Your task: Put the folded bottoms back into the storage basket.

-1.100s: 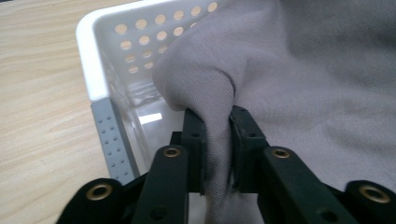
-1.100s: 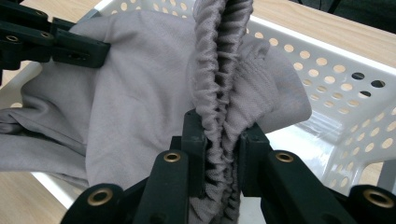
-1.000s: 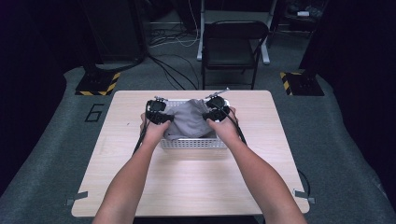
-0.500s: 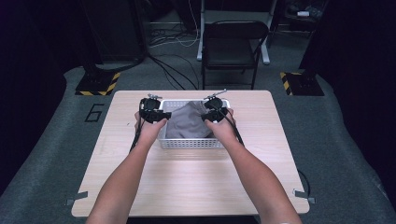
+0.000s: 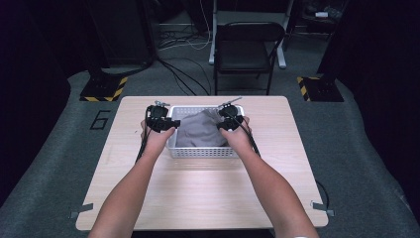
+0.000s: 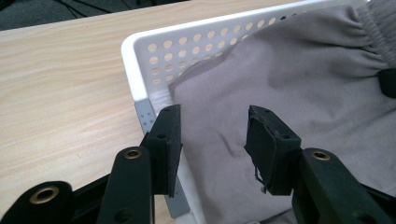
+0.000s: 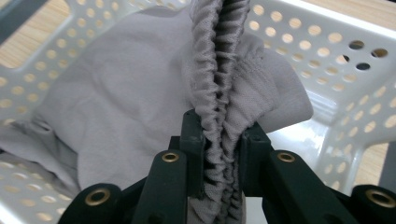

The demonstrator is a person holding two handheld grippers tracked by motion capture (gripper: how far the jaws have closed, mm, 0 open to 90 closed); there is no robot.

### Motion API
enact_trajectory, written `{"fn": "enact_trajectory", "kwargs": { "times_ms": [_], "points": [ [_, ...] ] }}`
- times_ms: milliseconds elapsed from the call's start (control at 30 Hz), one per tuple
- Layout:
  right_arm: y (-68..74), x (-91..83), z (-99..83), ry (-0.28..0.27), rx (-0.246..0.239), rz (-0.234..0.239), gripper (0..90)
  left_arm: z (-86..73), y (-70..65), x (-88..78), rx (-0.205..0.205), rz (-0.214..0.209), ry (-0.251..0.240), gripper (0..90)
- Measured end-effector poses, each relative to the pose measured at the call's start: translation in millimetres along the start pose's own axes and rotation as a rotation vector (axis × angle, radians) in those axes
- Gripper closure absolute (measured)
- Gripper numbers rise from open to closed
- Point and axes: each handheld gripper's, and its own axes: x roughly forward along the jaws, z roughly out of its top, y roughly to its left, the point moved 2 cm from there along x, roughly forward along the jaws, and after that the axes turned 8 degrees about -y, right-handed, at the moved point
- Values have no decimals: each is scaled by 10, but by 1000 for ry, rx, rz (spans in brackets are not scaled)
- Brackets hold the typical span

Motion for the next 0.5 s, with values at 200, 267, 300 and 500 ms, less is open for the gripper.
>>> {"fn": "enact_trajectory", "kwargs": {
  "times_ms": [200, 267, 300, 500],
  "points": [
    [-93, 45, -48, 15, 18, -20, 742, -4, 5, -52, -7, -3, -11, 553],
    [-130, 64, -69, 26, 12, -19, 734, -12, 12, -64, -5, -5, -10, 553],
    [-133, 72, -78, 29, 19, -20, 733, -15, 18, -66, 0, -7, -8, 552],
    [-167, 120, -108, 48, 17, -21, 648, -48, 59, -51, 2, -6, 5, 551]
  ]
}}
